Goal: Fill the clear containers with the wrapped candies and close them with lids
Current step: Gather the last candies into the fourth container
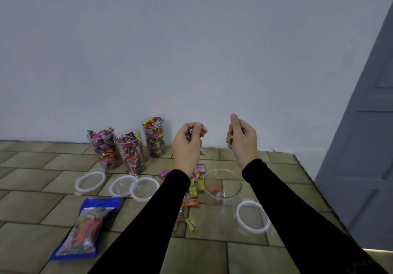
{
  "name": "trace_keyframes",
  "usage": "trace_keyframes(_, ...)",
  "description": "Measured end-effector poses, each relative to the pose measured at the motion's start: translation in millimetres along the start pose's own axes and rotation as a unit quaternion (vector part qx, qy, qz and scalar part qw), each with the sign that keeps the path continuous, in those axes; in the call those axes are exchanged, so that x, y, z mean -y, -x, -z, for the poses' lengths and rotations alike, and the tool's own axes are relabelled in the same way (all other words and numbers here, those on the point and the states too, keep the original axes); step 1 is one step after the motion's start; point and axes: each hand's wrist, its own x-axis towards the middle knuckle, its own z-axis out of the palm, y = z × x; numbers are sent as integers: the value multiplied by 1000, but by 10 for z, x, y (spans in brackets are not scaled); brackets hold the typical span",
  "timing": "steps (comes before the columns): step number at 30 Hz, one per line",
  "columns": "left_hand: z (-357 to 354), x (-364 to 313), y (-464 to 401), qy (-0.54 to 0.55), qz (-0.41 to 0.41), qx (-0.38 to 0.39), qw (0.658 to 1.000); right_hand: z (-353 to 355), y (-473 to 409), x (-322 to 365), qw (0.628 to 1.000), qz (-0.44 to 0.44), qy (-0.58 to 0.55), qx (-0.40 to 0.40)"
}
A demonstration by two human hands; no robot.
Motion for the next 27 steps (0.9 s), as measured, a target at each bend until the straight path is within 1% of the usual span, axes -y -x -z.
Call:
trace_keyframes(2, -46, -122, 56, 27, 2, -9, 1000, -2, 85, 87, 998, -30, -55, -26)
trace_keyframes(5, -102, -244, 164, 69, 9, 1, 998, 27, 238, 137, 993, -43, -97, -49)
trace_keyframes(11, -169, -225, 365, 126, 50, 18, 991, 34, 450, 117, 989, -72, -117, -63)
trace_keyframes(15, -164, -171, 462, 110, 67, 39, 991, 46, 486, 81, 982, -106, -125, -89)
trace_keyframes(19, -157, -131, 497, 94, 66, 41, 993, 86, 498, 18, 969, -141, -168, -116)
trace_keyframes(24, -171, -94, 529, 54, 72, 56, 994, 78, 497, -14, 970, -143, -160, -112)
trace_keyframes(27, -189, -80, 541, 53, 70, 50, 995, 75, 495, -42, 976, -131, -137, -109)
